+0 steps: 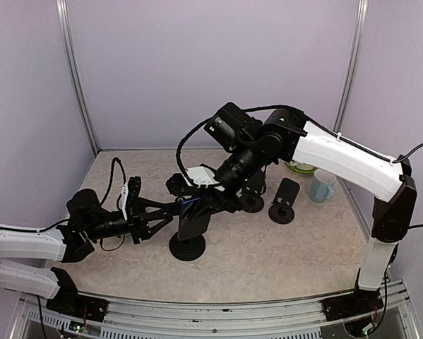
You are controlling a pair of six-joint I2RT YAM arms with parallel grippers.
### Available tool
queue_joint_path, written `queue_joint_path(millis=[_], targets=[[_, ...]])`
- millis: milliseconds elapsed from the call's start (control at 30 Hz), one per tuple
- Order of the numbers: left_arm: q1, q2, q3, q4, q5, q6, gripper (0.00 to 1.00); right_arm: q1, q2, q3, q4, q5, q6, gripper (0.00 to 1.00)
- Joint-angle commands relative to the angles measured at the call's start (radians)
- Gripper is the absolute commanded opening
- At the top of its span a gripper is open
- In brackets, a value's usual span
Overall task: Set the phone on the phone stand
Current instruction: Pick up the phone stand from the center of the board.
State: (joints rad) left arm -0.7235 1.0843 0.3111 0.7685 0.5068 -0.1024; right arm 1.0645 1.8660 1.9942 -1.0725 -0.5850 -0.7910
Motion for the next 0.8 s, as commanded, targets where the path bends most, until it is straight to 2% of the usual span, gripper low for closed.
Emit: queue_joint_path(millis=[0,133,333,500,767], targets=[[0.011,0.008,0.001,0.007,0.031,0.01,0.37,-0.006,-0.047,-0.005,0.034,-0.017,0.009,0.0],[0.016,0.018,0.01,0.006,0.042,0.013,0.35,-0.006,-0.045,-0.001,0.032,-0.019,0.01,0.0],[0.019,0.039,0.03,0.003,0.052,0.018,0.25,-0.006,-0.045,0.001,0.031,-0.024,0.009,0.0],[0.019,0.044,0.043,0.006,0.063,0.018,0.24,-0.006,-0.041,-0.004,0.026,-0.027,0.005,0.0],[0.018,0.032,0.063,-0.038,0.086,0.029,0.09,-0.006,-0.045,-0.004,0.027,-0.061,-0.014,0.0]])
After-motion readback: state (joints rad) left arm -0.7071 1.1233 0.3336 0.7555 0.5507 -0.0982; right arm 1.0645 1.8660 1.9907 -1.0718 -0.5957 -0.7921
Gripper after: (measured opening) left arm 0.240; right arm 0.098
